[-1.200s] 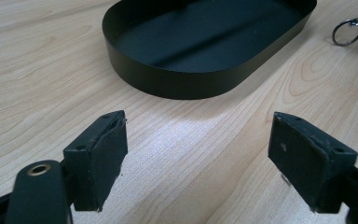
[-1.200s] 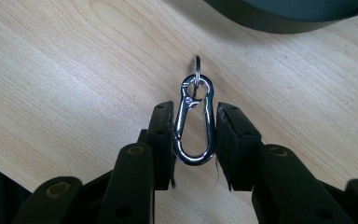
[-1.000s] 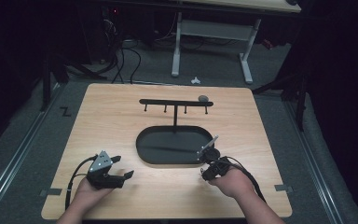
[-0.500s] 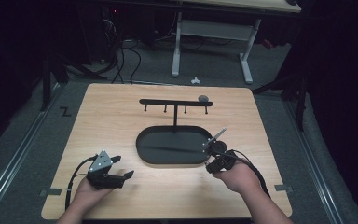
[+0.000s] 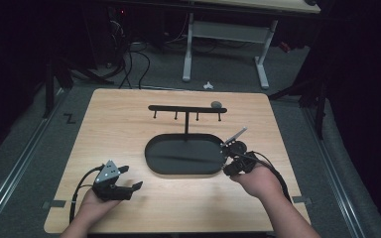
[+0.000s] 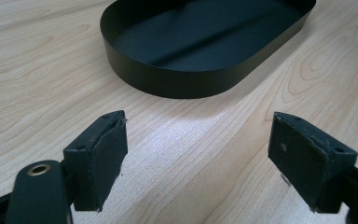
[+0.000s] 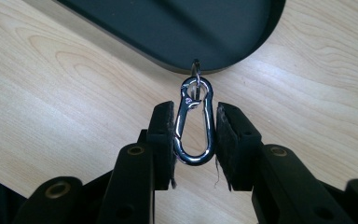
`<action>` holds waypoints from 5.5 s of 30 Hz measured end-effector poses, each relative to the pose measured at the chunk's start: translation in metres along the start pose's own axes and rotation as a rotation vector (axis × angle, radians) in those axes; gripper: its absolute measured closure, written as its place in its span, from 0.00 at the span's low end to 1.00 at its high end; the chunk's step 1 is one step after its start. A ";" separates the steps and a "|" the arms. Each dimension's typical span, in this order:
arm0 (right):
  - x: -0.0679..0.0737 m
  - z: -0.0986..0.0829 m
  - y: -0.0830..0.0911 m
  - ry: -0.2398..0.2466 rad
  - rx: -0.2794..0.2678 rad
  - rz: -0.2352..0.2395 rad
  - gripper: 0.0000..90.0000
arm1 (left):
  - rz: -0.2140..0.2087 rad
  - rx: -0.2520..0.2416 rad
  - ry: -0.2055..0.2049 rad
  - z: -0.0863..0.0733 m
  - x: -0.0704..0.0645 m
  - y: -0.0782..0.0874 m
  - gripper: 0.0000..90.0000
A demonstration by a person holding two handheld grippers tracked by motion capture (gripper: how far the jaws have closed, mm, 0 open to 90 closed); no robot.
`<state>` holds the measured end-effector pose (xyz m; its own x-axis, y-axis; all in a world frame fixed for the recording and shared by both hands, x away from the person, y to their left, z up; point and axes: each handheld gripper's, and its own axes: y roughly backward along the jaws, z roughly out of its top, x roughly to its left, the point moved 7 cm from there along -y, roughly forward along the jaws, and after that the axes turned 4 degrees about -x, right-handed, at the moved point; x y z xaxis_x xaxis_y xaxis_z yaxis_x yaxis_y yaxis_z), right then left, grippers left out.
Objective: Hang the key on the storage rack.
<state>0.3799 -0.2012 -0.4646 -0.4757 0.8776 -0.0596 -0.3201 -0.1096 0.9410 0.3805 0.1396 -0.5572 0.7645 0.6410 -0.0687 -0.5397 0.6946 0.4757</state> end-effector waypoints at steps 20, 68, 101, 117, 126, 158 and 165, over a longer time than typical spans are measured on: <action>-0.021 0.028 0.027 -0.052 -0.072 -0.042 0.76 | -0.002 0.001 0.001 0.000 0.000 0.000 0.22; -0.016 0.108 0.065 -0.019 -0.178 -0.059 0.76 | -0.002 0.002 0.000 0.000 0.001 0.000 0.22; -0.041 0.112 0.063 -0.081 -0.197 -0.076 0.76 | -0.004 0.007 0.001 -0.001 0.001 -0.001 0.22; -0.051 0.120 0.057 -0.106 -0.203 -0.086 0.76 | -0.003 0.009 0.001 -0.002 0.001 0.000 0.22; -0.052 0.124 0.057 -0.102 -0.209 -0.088 0.75 | -0.003 0.012 0.000 -0.003 0.001 0.000 0.22; -0.047 0.113 0.052 -0.097 -0.203 -0.078 0.72 | -0.005 0.006 -0.003 -0.002 0.000 -0.001 0.22; -0.051 0.098 0.043 -0.110 -0.193 -0.078 0.70 | -0.007 0.010 -0.004 -0.002 0.000 -0.001 0.22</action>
<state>0.4712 -0.2050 -0.3880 -0.3542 0.9315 -0.0830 -0.5086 -0.1174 0.8530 0.3802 0.1390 -0.5594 0.7694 0.6350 -0.0687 -0.5310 0.6957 0.4838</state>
